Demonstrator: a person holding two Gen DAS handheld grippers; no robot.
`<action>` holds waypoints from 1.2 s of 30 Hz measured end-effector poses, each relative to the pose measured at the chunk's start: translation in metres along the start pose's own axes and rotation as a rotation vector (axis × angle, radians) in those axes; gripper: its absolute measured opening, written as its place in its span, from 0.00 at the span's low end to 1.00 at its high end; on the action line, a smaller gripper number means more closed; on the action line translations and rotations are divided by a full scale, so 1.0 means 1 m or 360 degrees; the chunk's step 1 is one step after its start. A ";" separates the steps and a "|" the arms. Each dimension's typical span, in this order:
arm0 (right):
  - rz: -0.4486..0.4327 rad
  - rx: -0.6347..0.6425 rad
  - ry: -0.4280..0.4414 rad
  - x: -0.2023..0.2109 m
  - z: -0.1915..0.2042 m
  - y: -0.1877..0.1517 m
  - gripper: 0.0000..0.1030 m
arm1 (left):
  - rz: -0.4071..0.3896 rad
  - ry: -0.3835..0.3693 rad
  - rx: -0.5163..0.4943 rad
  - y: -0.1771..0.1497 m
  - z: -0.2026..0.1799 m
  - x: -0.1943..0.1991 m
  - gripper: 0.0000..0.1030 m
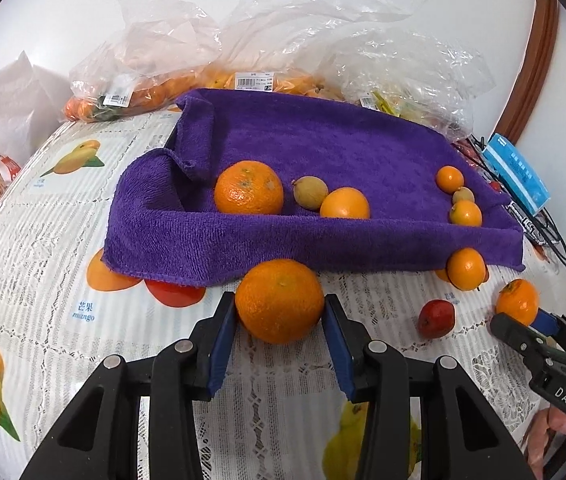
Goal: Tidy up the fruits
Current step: 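Hold both large oranges in the grippers just above the cloth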
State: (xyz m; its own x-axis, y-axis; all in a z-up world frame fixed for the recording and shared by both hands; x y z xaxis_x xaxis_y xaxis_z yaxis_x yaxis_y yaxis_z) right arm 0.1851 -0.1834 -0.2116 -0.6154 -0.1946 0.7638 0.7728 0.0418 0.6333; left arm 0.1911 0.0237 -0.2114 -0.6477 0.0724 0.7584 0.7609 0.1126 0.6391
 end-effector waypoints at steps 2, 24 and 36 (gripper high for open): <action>-0.0001 -0.0003 0.0006 0.000 0.000 0.000 0.60 | 0.0003 0.0010 -0.0007 0.001 -0.001 0.000 0.40; -0.0018 -0.0027 0.0013 0.003 -0.002 0.002 0.42 | 0.0017 0.0019 -0.0005 0.003 0.000 0.002 0.40; -0.0075 -0.0011 0.0080 0.010 0.003 -0.002 0.42 | -0.0073 -0.0108 0.0063 0.004 -0.001 0.017 0.39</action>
Point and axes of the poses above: each gripper's, at about its wrist camera, not at the fingertips, and x roughly against the way its jaws point, z to its left, y to its top, the point moved 5 cm from there along -x, roughly the way its jaws point, and after that the axes turned 1 degree about -z, right-handed, at the moved point
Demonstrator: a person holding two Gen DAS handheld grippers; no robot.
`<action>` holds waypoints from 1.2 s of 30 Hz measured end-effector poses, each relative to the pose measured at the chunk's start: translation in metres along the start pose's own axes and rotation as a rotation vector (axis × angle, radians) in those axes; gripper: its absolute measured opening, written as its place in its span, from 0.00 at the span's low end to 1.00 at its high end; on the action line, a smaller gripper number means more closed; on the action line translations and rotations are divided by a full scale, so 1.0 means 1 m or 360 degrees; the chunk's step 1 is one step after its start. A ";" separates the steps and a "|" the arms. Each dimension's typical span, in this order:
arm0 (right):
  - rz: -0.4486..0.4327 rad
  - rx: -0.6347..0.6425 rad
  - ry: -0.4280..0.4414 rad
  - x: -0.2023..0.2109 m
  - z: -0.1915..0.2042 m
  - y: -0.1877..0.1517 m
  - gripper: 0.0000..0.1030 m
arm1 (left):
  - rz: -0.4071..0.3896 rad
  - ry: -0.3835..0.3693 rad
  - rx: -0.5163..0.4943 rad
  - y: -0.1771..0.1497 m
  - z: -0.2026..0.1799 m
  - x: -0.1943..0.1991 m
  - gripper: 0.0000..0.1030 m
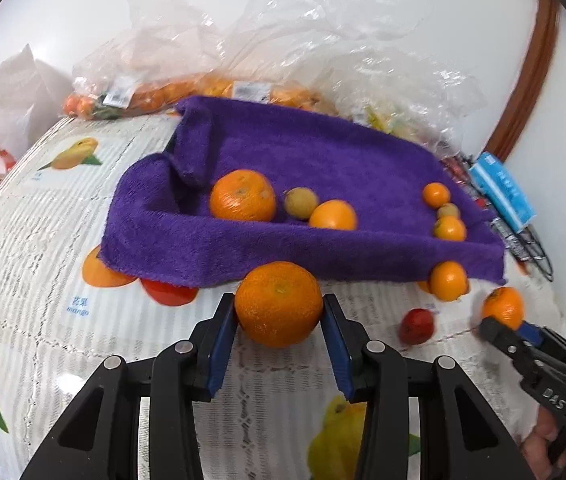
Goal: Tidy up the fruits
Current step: 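Hold both large oranges in the grippers just above the cloth, then carry the right gripper's orange over the towel while the left carries its orange there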
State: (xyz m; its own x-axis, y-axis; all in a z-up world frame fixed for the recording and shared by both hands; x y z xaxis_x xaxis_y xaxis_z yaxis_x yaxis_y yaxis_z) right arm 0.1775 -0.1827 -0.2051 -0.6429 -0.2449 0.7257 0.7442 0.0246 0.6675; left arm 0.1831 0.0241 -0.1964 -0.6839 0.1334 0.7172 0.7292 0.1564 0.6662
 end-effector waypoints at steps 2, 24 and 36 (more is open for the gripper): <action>-0.0007 0.0002 0.0001 0.000 0.001 0.001 0.42 | -0.0031 -0.0015 -0.0023 0.001 -0.004 0.004 0.39; -0.0029 0.0034 0.0049 0.003 0.007 0.001 0.42 | -0.0098 -0.0119 -0.0005 0.004 -0.010 0.011 0.39; -0.0060 0.0007 0.0070 0.007 0.004 0.003 0.42 | -0.0167 -0.0229 0.0037 0.011 -0.012 0.027 0.39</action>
Point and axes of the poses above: each gripper's, at about its wrist camera, not at the fingertips, and x roughly against the way its jaws point, z to its left, y to its top, the point moved 5 cm from there along -x, roughly the way its jaws point, and after that the axes turned 1 degree about -z, right-handed, at the moved point
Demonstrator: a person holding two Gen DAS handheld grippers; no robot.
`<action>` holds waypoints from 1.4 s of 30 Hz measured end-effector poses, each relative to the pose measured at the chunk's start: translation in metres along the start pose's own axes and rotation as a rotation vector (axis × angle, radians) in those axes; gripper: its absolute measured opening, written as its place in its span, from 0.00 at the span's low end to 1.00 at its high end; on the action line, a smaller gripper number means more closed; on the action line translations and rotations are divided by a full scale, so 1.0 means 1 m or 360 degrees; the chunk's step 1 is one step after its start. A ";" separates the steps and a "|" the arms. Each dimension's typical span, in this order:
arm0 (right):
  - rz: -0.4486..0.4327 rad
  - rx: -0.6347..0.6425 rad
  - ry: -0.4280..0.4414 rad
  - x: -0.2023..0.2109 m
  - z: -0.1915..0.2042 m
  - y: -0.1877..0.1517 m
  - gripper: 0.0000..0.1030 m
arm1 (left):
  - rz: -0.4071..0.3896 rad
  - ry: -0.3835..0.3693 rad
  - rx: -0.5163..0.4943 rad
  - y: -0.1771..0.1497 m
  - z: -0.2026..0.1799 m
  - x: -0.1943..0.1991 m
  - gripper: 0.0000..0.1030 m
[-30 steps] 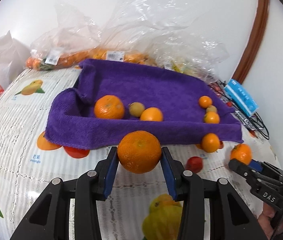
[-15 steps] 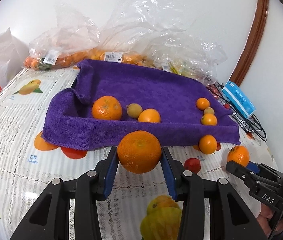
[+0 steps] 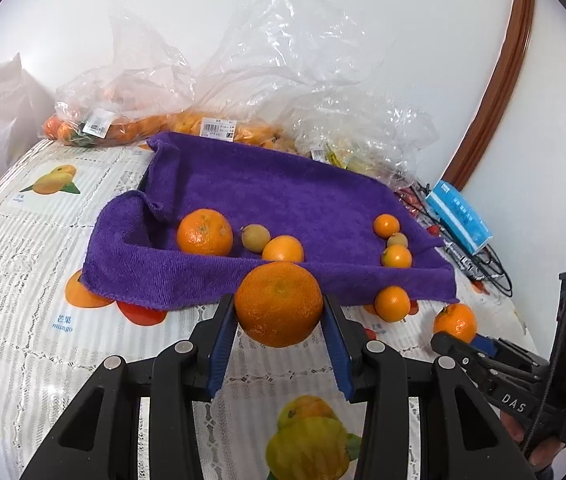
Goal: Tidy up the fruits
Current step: 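Carry the right gripper's orange over the towel while the left carries its orange there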
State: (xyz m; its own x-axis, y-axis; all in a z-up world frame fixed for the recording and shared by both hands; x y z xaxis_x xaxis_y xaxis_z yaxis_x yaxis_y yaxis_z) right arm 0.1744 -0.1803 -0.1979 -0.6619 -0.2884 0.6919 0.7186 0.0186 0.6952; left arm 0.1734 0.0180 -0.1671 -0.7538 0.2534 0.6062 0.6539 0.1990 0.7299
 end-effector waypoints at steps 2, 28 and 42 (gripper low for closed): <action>-0.0019 0.0009 0.0007 0.003 0.001 0.001 0.42 | -0.0011 -0.0016 0.0011 0.002 -0.001 0.003 0.39; -0.0302 0.0128 0.0007 0.036 0.048 0.084 0.42 | -0.0106 0.0060 -0.0042 0.077 -0.005 0.018 0.39; -0.0391 0.0154 -0.0004 0.014 0.040 0.140 0.42 | -0.0105 0.0118 -0.0030 0.104 -0.001 -0.024 0.39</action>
Point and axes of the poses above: each gripper's, at about its wrist camera, not at the fingertips, and x roughly against the way its jaws point, z to its left, y to its top, the point moved 5 cm from there along -x, roughly the way its jaws point, and after that the axes turned 1 degree about -z, right-handed, at the moved point
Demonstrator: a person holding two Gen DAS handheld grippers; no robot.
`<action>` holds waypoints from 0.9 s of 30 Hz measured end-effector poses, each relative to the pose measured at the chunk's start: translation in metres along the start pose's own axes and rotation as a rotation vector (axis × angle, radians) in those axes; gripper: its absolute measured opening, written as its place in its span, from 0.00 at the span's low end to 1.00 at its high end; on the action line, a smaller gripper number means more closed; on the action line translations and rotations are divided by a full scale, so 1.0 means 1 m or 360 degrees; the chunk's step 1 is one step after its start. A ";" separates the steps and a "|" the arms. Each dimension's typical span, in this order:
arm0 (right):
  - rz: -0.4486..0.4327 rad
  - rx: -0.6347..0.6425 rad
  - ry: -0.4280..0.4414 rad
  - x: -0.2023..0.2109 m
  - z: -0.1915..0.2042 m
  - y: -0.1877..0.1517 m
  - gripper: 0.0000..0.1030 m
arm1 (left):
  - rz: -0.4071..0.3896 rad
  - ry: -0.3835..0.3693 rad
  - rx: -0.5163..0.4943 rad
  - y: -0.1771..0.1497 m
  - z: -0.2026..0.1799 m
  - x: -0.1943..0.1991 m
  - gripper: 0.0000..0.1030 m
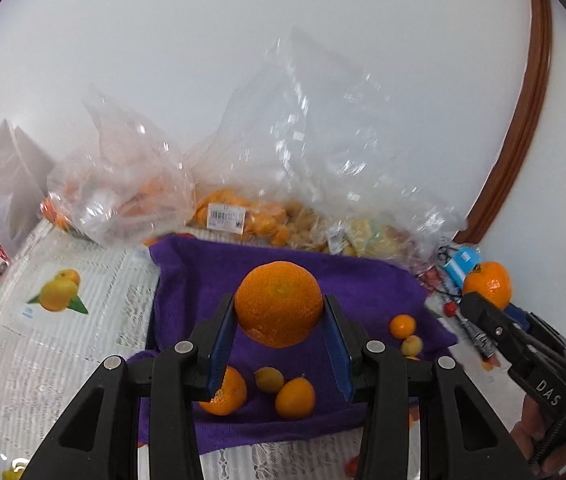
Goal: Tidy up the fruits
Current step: 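Carry the right gripper's orange over the towel while the left carries its orange there, then lower and open the right gripper on the towel while the left releases its orange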
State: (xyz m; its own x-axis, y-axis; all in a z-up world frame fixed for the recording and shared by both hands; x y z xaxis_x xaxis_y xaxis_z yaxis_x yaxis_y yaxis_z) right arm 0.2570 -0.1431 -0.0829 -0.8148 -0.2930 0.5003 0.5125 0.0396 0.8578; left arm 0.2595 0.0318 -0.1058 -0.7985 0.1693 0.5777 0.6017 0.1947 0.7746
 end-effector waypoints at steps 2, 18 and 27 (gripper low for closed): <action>0.0024 -0.0015 0.0004 -0.011 -0.003 -0.006 0.42 | 0.0037 0.0002 0.0020 -0.009 0.005 -0.011 0.39; 0.0166 -0.0046 -0.0013 -0.044 -0.019 -0.043 0.42 | 0.0055 0.0035 0.0049 -0.030 0.020 -0.029 0.39; 0.0255 0.0043 -0.0010 -0.058 -0.002 -0.063 0.42 | 0.0074 0.0051 0.0035 -0.037 0.017 -0.036 0.39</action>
State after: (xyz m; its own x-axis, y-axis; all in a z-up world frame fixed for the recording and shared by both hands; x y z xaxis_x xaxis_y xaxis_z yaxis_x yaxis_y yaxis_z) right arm 0.2730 -0.1300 -0.1659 -0.7248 -0.2745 0.6319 0.6288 0.1111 0.7696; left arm 0.2662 0.0346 -0.1592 -0.7696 0.1475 0.6212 0.6382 0.2089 0.7410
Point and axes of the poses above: each gripper's, at about its wrist camera, not at the fingertips, and x roughly against the way its jaws point, z to its left, y to its top, the point moved 5 cm from there along -x, roughly the way its jaws point, and after that the axes turned 1 degree about -z, right-handed, at the moved point
